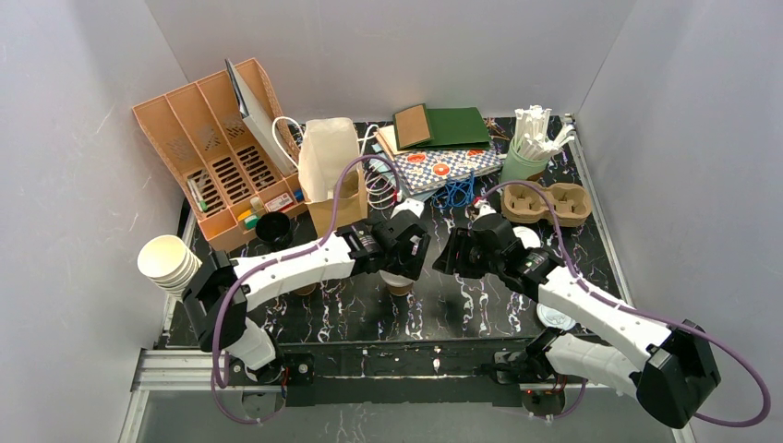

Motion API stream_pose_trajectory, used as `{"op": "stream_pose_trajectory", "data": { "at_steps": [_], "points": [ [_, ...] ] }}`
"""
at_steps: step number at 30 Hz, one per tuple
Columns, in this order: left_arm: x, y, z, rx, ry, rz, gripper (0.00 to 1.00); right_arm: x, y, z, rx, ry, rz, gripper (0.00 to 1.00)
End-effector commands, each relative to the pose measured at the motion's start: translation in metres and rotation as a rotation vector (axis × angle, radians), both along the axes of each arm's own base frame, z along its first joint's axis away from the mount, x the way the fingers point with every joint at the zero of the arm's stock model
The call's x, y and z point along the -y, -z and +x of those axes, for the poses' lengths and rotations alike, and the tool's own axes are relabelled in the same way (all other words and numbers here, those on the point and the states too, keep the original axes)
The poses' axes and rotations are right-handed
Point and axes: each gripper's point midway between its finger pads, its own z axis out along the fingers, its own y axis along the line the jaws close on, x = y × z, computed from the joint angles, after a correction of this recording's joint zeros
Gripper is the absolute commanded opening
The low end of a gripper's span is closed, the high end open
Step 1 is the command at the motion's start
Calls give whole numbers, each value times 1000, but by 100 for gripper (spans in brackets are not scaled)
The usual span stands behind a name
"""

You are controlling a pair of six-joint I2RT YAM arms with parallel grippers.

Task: Pack the takeout coffee
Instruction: Close the cup lid on the coffee cup.

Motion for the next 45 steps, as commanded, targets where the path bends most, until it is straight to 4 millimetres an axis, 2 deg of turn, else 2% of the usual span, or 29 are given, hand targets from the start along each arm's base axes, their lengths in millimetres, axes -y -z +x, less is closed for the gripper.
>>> {"op": "stream_pose_trajectory", "data": {
  "at_steps": [1, 5, 11, 14, 18, 22, 27, 33, 39, 43, 45],
  "points": [
    [-5, -10, -4, -14, 17, 27, 58, 2, -26, 11, 79, 20, 9, 57],
    [-1, -12, -1, -3, 20, 31, 62, 5, -27, 11, 86, 26, 5, 57],
    [2, -15, -4, 7, 38, 29, 88, 9, -30, 11, 103, 29, 0, 58],
    [4, -25, -5, 13, 45, 3, 98, 8, -32, 11, 111, 4, -12, 67],
    [8, -46, -5, 27, 55, -31, 98, 11, -36, 14, 137, -8, -48, 86],
    [1, -73, -5, 57, 47, -53, 98, 10, -50, 16, 208, -73, -65, 97],
    [-29, -102, -12, 113, 12, -75, 98, 11, -64, 18, 322, -172, -102, 98],
    [-76, -129, -26, 166, -56, -100, 97, -7, -66, 14, 375, -381, -136, 98],
    [-114, -150, -38, 187, -94, -67, 96, -42, -69, 10, 402, -517, -208, 98],
    [-150, -161, -33, 260, -192, 3, 98, -56, -64, 13, 385, -551, -278, 98],
    [-162, -165, -32, 275, -221, 15, 98, -65, -59, 11, 377, -574, -315, 98]
  ]
}}
